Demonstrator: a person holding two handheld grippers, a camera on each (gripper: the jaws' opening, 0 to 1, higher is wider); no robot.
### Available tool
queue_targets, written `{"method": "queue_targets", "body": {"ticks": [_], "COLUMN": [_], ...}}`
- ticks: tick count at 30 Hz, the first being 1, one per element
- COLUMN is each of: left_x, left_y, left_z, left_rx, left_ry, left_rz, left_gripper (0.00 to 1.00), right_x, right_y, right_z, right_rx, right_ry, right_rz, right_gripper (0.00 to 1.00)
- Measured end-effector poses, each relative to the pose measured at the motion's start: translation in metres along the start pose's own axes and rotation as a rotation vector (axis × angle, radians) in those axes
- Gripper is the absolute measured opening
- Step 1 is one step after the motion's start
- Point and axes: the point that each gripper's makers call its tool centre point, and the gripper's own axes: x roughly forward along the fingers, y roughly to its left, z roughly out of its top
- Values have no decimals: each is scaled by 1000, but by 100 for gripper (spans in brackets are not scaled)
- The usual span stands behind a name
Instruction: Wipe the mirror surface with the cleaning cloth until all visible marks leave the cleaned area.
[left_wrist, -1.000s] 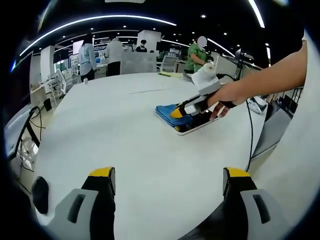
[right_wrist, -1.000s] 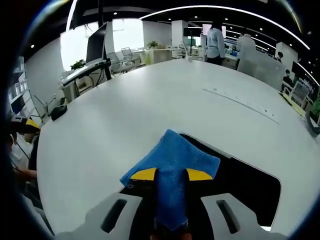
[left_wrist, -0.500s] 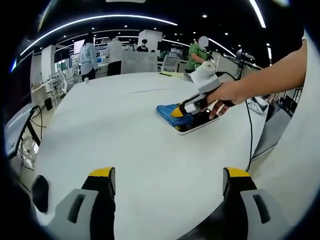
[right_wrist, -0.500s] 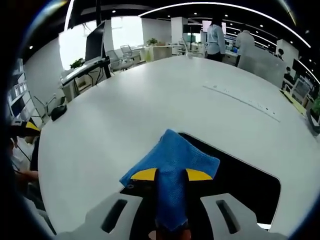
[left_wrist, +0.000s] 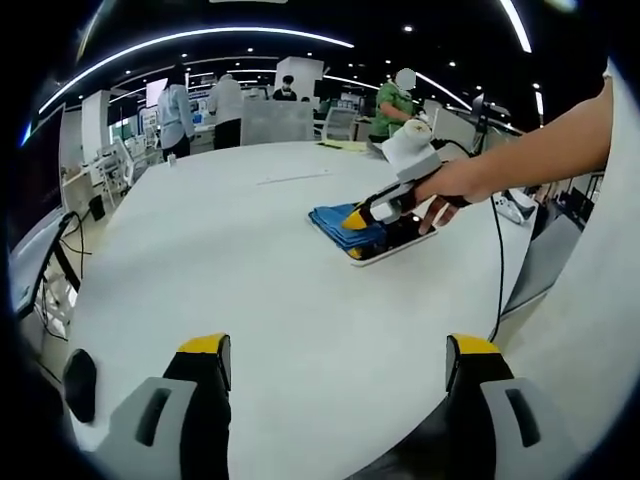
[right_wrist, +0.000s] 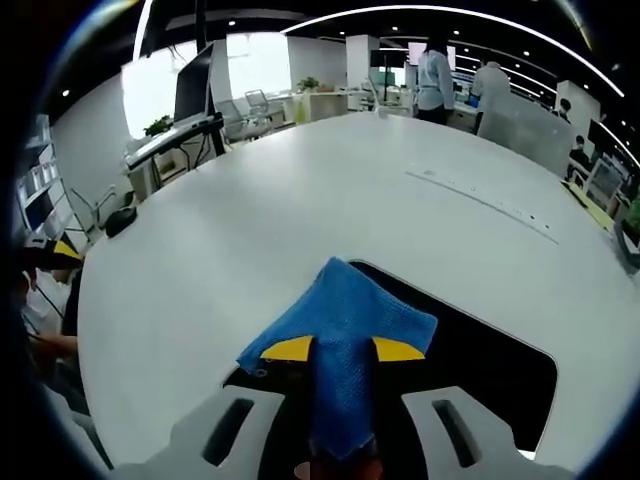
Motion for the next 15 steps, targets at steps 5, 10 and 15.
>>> {"method": "queue_targets", "body": {"ticks": [5, 10, 15], "left_x": [2, 5, 7], "left_y": [-3, -4, -6], "left_z": [2, 4, 4], "left_rx": [4, 6, 6], "left_ry": [0, -1, 2], "left_rz": [-1, -3, -7], "left_gripper": [89, 89, 89], "right_x": [-2, -5, -8], "right_y": [-7, -10, -13], "right_z": [-4, -5, -7], "right_rx": [-1, -4, 0], "right_ry": [-1, 4, -1], "right_rz": [-2, -3, -7], "right_gripper": [18, 18, 17]}}
